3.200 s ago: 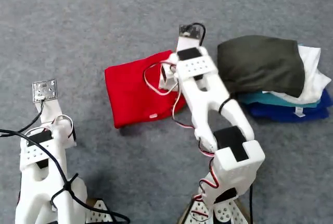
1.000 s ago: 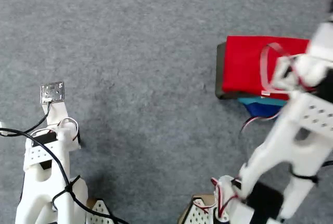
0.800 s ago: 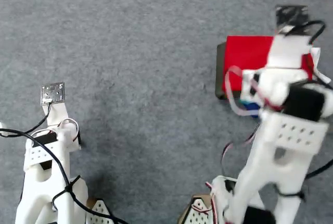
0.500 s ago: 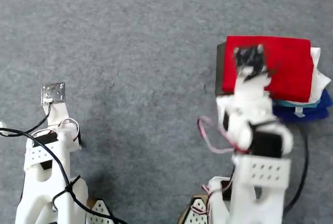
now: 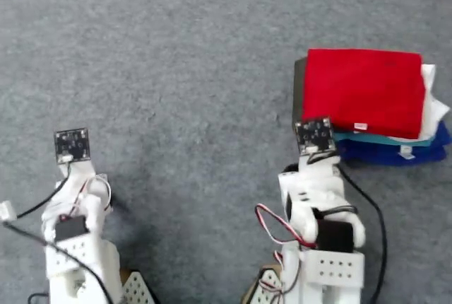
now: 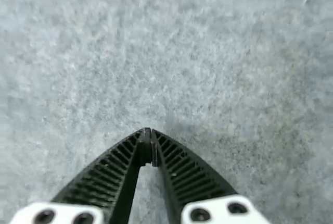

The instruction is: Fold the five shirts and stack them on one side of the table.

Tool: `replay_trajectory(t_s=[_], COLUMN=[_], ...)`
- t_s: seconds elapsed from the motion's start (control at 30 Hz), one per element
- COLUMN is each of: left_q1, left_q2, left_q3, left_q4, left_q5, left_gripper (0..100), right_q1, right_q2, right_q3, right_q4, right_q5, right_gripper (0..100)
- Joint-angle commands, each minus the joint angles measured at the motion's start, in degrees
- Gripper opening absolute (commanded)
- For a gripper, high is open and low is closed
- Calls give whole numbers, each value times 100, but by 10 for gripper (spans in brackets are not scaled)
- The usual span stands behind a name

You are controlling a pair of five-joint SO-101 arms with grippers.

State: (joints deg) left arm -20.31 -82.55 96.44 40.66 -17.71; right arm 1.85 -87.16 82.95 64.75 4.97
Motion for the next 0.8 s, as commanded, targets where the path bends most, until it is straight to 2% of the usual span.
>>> replay_trajectory(t_s=[0.0,0.2,0.4,0.67,0.77], left_q1=[62,510,747,624,607], left_q2=[-1253,-2229,-2149,-2167,-2158], left_q3=[79,44,44,44,44], left_q4=[756,2426,2505,3068,3086], left_q5=[-9,-35,-35,-35,-26], left_gripper=[21,21,19,19,19], right_q1=[-75,-75,-57,-66,-66], right_q2=[-171,-690,-1481,-2264,-2281], right_q3=[224,831,1446,1385,1385], right_q4=[9,0,97,1116,1125], right_q5=[0,0,26,9,9], right_gripper=[4,4,4,4,4])
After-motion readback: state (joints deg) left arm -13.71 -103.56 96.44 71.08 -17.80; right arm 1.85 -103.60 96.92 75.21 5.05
